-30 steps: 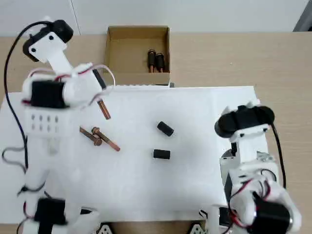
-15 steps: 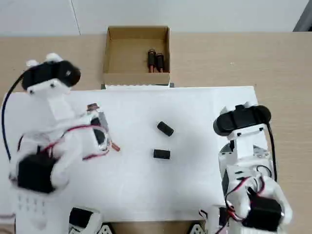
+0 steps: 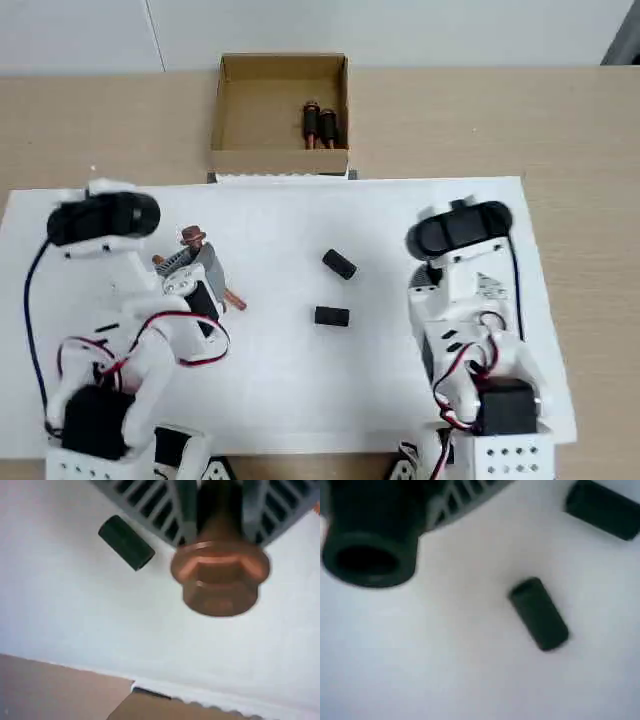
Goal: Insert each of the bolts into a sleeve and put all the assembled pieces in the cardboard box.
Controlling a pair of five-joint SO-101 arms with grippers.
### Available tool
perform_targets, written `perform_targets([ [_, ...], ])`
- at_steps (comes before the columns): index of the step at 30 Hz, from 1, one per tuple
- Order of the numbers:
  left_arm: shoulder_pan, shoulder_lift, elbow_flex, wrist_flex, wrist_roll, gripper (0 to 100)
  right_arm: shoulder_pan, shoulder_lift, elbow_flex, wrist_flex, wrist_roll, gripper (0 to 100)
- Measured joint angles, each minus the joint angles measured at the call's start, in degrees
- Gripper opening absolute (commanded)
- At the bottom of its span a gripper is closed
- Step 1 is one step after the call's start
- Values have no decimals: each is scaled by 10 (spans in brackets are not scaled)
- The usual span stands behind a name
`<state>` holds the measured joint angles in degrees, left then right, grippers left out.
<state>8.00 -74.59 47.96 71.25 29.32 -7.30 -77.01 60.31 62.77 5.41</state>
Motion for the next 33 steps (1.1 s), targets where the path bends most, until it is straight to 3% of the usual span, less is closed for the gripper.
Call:
perform_targets([
  [9,0,-142,168,-74,-21,5,-126,1,62,-103,-23,3],
  [17,0,-281,286,-113,-47,5,-210,1,92,-117,-23,3],
  [23,0,-287,300,-155,-34,5,-251,1,118,-149,-23,3],
  [33,2,-287,351,-309,-30,5,-324,1,195,-251,-23,3],
])
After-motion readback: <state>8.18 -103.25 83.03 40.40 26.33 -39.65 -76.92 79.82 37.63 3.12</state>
